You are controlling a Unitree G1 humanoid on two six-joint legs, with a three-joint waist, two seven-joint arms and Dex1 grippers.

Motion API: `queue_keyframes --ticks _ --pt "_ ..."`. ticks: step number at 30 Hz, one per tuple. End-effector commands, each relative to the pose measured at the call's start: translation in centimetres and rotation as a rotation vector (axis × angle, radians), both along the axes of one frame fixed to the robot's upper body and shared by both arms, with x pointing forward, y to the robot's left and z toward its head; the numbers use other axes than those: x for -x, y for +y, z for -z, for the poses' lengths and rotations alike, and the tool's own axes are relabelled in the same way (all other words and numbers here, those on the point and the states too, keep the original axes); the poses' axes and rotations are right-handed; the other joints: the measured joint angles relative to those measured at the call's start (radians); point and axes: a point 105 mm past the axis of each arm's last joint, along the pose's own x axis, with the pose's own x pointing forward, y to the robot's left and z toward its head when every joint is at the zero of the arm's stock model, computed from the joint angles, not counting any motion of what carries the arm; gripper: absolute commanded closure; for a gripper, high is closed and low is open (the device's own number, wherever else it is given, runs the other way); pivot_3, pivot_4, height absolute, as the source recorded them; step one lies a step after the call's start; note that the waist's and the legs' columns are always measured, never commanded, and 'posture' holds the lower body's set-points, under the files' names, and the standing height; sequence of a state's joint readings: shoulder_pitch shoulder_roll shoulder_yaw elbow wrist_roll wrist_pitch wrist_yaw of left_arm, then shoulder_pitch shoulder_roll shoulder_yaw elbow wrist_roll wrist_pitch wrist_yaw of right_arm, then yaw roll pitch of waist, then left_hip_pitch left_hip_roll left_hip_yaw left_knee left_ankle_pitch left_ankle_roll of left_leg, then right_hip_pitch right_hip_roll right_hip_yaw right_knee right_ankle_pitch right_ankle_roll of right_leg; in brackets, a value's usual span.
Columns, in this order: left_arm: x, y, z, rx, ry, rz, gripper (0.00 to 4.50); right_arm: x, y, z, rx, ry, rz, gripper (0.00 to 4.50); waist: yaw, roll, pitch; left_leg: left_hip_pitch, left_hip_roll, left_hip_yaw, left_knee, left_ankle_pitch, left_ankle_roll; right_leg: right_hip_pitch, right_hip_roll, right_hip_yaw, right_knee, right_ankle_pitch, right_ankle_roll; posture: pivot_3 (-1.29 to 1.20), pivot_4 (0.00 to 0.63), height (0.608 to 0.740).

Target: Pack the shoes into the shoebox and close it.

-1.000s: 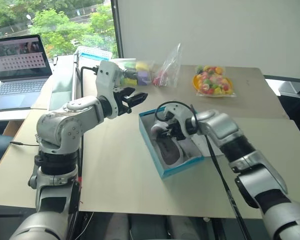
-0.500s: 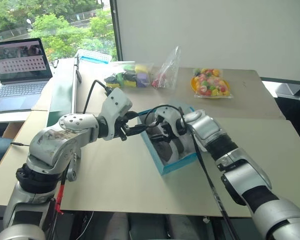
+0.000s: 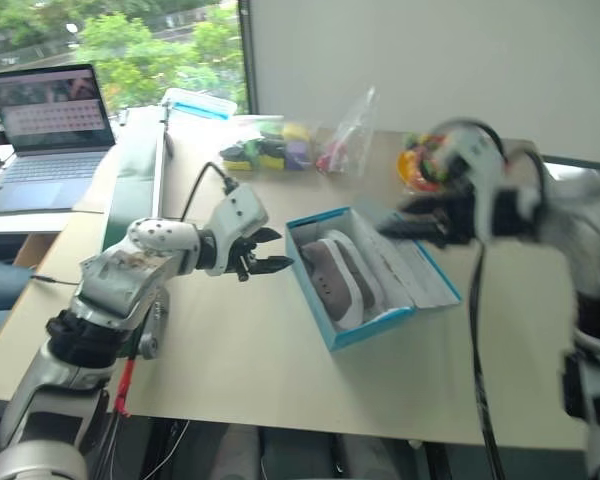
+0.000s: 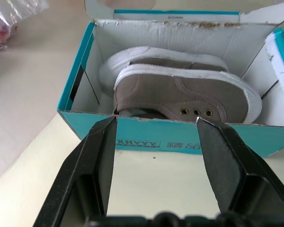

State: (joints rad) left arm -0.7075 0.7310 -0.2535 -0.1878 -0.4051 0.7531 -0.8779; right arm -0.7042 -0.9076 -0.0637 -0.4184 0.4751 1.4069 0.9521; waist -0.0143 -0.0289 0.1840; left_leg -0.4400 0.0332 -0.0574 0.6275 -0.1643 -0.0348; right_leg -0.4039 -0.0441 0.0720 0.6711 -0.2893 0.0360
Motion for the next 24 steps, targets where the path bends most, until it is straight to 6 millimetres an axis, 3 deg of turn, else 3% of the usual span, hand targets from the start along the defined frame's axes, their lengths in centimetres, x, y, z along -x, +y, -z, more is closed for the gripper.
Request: queue_keyframes --ticks 1,6,7,8,11,13,16,19,24 --pt "0.3 -0.9 -0.8 -0.034 -0.031 0.113 1.65 3.2 -1.2 0.3 0.036 0.002 0.020 2.49 -0.003 0.000 0.000 0.000 0.000 0.000 0.001 0.000 0.000 0.000 0.000 0.001 0.000 0.000 0.000 0.00 0.150 0.740" --pt "0.4 -1.4 -1.0 -0.064 -0.021 0.203 1.65 5.0 -2.2 3.4 -0.003 0.053 0.130 4.32 -0.012 0.000 0.000 0.001 0.001 0.001 0.002 0.000 0.000 0.000 0.001 0.001 0.003 0.000 0.000 0.00 0.150 0.740" --pt "0.4 -1.5 -1.1 -0.065 -0.023 0.212 1.65 5.1 -2.3 3.8 -0.011 0.057 0.148 4.48 -0.011 0.000 0.000 0.001 0.000 0.000 0.002 0.001 0.001 0.001 0.001 0.001 0.004 0.000 0.000 0.00 0.150 0.740" --pt "0.4 -1.7 -1.3 -0.065 -0.029 0.228 1.65 5.3 -2.6 5.1 -0.040 0.077 0.194 4.48 -0.012 0.000 0.000 0.001 0.000 0.000 0.002 0.001 0.001 0.001 0.001 0.001 0.004 0.000 0.000 0.00 0.150 0.740" --pt "0.5 -2.0 -1.8 -0.072 -0.030 0.266 1.65 7.3 -4.0 12.2 -0.048 0.197 0.335 4.48 0.003 -0.005 -0.003 0.001 0.001 -0.001 0.002 0.001 0.001 0.002 0.001 -0.001 0.004 0.000 0.000 0.00 0.150 0.740" --pt "0.5 -1.9 -1.9 -0.079 -0.031 0.271 1.65 6.9 -5.0 14.0 -0.050 0.158 0.411 4.48 0.006 -0.003 -0.003 0.000 -0.001 -0.002 0.002 0.001 0.001 0.002 0.000 -0.001 0.003 -0.002 0.001 0.00 0.150 0.740" --pt "0.4 -1.9 -2.1 -0.081 -0.037 0.269 1.65 4.7 -6.7 15.3 -0.130 0.039 0.568 4.48 -0.016 -0.003 -0.002 0.000 -0.001 0.002 0.005 0.000 0.001 0.001 -0.001 0.003 0.004 -0.001 0.002 0.00 0.150 0.740" --pt "0.6 -1.8 -2.3 -0.079 -0.038 0.267 1.65 4.2 -6.9 16.6 -0.127 0.021 0.588 4.48 -0.029 -0.001 -0.001 0.004 0.000 0.002 0.006 0.002 0.003 0.004 0.001 0.004 0.004 -0.002 0.006 0.00 0.150 0.740" --pt "0.8 -1.6 -2.6 -0.081 -0.040 0.240 1.65 1.8 -6.6 16.7 -0.229 -0.057 0.632 4.48 -0.034 0.000 -0.001 0.017 0.001 0.003 0.001 0.003 0.005 0.014 0.002 0.005 0.006 -0.005 0.007 0.00 0.150 0.740"
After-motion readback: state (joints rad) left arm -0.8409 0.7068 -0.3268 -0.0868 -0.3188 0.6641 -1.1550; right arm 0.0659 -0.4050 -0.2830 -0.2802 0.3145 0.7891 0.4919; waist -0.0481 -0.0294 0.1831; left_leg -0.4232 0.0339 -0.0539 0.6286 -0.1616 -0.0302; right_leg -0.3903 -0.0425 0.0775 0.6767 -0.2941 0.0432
